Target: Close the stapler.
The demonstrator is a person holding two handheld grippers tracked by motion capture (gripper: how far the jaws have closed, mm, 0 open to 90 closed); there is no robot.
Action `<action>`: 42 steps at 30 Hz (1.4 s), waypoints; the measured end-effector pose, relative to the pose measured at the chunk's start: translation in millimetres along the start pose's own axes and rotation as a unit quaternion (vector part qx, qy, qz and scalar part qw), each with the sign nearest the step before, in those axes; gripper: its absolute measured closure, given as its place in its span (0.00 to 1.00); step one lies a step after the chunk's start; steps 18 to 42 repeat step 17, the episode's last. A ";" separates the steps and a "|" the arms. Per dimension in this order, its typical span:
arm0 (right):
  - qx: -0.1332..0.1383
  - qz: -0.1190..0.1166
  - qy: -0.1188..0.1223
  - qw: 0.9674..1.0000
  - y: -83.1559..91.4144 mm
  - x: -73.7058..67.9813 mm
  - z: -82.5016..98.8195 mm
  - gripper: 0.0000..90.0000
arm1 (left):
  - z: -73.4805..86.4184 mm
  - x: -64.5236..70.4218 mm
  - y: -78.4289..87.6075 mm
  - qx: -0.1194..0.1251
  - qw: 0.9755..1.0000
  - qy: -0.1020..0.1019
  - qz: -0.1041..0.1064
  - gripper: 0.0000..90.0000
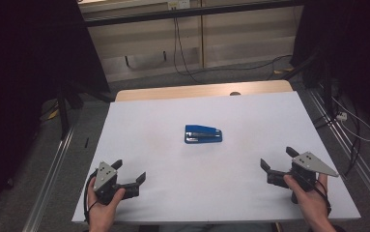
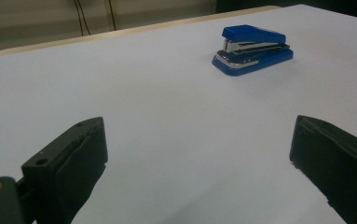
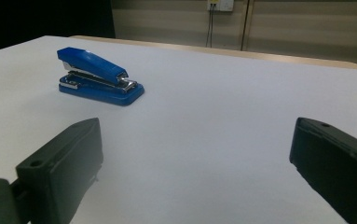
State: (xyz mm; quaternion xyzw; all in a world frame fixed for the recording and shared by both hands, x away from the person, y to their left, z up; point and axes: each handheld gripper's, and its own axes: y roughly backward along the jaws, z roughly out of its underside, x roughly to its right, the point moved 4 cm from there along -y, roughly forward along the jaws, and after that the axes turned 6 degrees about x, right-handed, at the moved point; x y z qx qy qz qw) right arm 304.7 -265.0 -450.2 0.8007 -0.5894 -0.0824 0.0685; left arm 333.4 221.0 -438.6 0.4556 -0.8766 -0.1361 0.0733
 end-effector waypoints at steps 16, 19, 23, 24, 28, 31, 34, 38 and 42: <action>0.012 0.003 0.007 1.000 -3.7 -5.7 1.7 0.01 | -1.4 -5.0 -6.8 0.002 1.000 0.007 -0.005 0.05; 0.014 0.004 0.007 1.000 -3.9 -5.5 1.2 0.01 | -1.7 -5.0 -6.5 0.003 1.000 0.007 -0.004 0.05; 0.014 0.004 0.007 1.000 -3.9 -5.5 1.2 0.01 | -1.7 -5.0 -6.5 0.003 1.000 0.007 -0.004 0.05; 0.014 0.004 0.007 1.000 -3.9 -5.5 1.2 0.01 | -1.7 -5.0 -6.5 0.003 1.000 0.007 -0.004 0.05; 0.014 0.004 0.007 1.000 -3.9 -5.5 1.2 0.01 | -1.7 -5.0 -6.5 0.003 1.000 0.007 -0.004 0.05; 0.014 0.004 0.007 1.000 -3.9 -5.5 1.2 0.01 | -1.7 -5.0 -6.5 0.003 1.000 0.007 -0.004 0.05; 0.014 0.004 0.007 1.000 -3.9 -5.5 1.2 0.01 | -1.7 -5.0 -6.5 0.003 1.000 0.007 -0.004 0.05; 0.014 0.004 0.007 1.000 -3.9 -5.5 1.2 0.01 | -1.7 -5.0 -6.5 0.003 1.000 0.007 -0.004 0.05; 0.014 0.004 0.007 1.000 -3.9 -5.5 1.2 0.01 | -1.7 -5.0 -6.5 0.003 1.000 0.007 -0.004 0.05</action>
